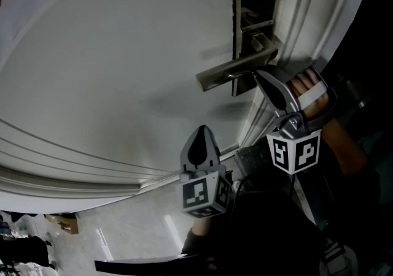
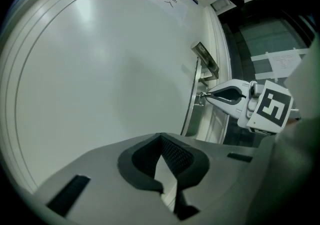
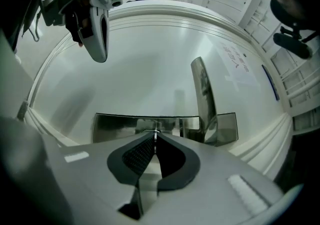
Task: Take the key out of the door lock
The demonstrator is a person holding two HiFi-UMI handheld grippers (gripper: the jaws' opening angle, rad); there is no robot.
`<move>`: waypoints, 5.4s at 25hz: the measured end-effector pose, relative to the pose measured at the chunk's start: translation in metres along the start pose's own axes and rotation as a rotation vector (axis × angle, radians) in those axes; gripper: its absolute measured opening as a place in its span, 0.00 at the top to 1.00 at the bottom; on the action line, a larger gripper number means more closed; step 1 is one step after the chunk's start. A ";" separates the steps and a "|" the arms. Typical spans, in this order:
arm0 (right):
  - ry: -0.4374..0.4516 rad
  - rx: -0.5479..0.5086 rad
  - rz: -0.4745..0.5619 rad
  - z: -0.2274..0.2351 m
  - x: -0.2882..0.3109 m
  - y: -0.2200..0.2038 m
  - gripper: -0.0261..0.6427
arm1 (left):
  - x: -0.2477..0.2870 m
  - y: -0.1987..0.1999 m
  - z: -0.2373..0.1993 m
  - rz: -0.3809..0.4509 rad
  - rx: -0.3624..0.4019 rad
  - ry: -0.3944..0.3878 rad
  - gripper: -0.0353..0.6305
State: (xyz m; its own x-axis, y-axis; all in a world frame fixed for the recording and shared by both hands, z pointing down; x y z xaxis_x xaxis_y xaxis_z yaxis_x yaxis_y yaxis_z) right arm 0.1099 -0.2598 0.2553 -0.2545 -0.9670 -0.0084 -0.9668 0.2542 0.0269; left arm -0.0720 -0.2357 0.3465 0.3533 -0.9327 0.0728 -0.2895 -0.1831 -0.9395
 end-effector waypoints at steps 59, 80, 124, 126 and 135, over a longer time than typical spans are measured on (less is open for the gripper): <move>0.026 0.012 -0.026 0.003 -0.013 0.003 0.94 | -0.008 0.004 0.000 -0.005 0.001 -0.025 0.95; 0.021 0.018 -0.024 0.002 -0.017 0.004 0.94 | -0.005 -0.002 0.007 0.003 0.030 -0.083 0.95; 0.023 0.054 -0.033 0.004 -0.020 0.004 0.94 | -0.003 0.002 -0.002 0.010 0.035 -0.069 0.95; 0.026 0.056 -0.027 0.005 -0.020 0.005 0.94 | -0.004 0.004 -0.003 0.013 0.034 -0.061 0.95; 0.029 0.055 -0.019 0.004 -0.022 0.004 0.94 | -0.004 0.005 -0.002 0.027 0.037 -0.055 0.95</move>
State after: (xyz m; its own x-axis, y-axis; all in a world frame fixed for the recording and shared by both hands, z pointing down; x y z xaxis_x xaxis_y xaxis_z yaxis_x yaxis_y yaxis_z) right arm 0.1120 -0.2373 0.2513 -0.2363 -0.9715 0.0208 -0.9714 0.2357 -0.0283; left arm -0.0765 -0.2339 0.3420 0.3947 -0.9183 0.0301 -0.2667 -0.1458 -0.9527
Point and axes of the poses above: the fingertips, and each gripper's own axes: x forward along the fingers, z to its right, y out of its top, the point moved 9 cm from there along -x, backward along the fingers, and after that the axes turned 1 degree about z, right-handed, at the moved point
